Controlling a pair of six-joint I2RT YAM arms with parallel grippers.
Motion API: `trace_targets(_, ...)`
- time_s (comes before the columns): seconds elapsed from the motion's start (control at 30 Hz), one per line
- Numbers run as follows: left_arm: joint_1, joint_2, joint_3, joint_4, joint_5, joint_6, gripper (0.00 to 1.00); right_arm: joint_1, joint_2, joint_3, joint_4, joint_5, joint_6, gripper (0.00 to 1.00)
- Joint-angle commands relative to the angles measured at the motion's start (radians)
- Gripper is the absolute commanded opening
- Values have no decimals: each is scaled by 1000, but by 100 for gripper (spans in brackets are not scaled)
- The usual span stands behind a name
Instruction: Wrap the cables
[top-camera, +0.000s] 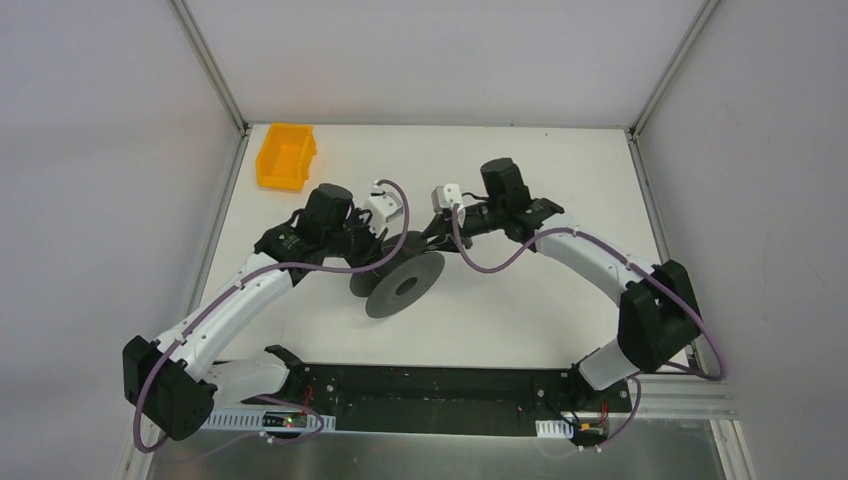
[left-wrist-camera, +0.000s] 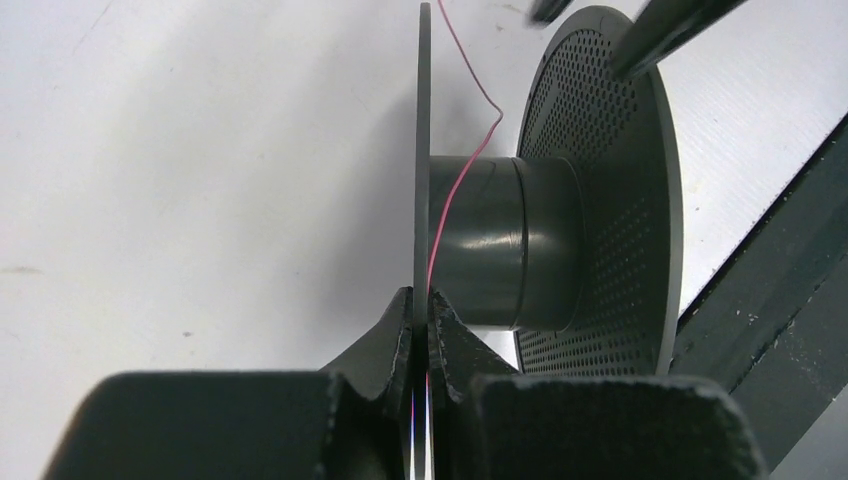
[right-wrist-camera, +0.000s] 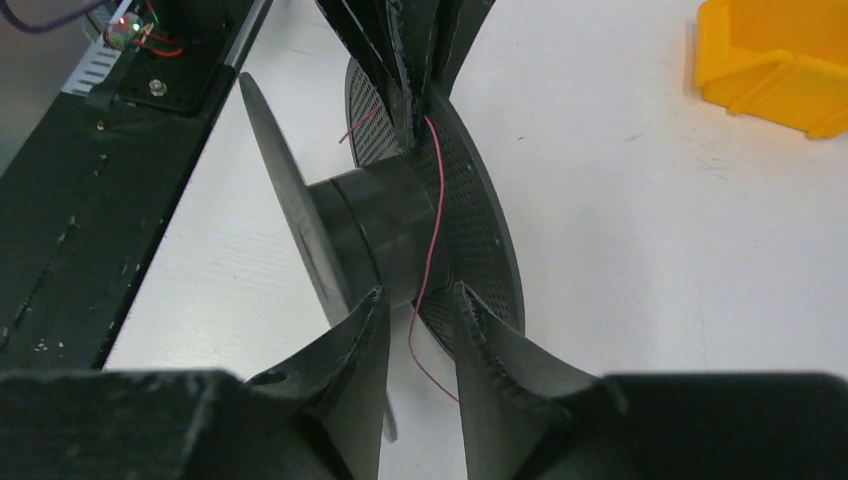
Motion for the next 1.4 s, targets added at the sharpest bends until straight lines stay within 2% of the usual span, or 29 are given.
trace_targets(0.0,23,-98,6,-29,-34,-35,0,-10,-149,-48,96,17,162,32)
trace_targets(0.1,29,-188,30,-73,-133,-48,0,-10,-259,-137,218,115,290,34)
trace_targets(0.2,50,-257,55,-110,-196,-59,0,-10,-365,-273,480,290,584,41)
trace_targets(0.27,59,-290,71,-121,-212,-78,0,-10,-408,-337,598,469,809,45)
trace_targets(0.37,59,-322,89,-120,-203,-136,0,-10,-414,-361,576,673,974,45)
trace_targets(0.43,58,-330,113,-120,-200,-182,0,-9,-392,-399,595,659,974,46)
trace_targets(0.53,59,-332,166,-120,-204,-218,0,-8,-343,-506,784,543,925,53)
trace_targets(0.7,59,-322,243,-120,-215,-315,0,-6,-252,-570,975,499,878,54)
trace_targets(0.83,59,-313,283,-116,-218,-363,0,6,-168,-566,1097,469,950,53)
trace_targets(1.03,59,-315,319,-87,-210,-416,0,87,-19,-556,1321,448,1009,55)
trace_targets(1.37,59,-318,329,-49,-253,-478,0,181,165,-546,1606,527,1159,56)
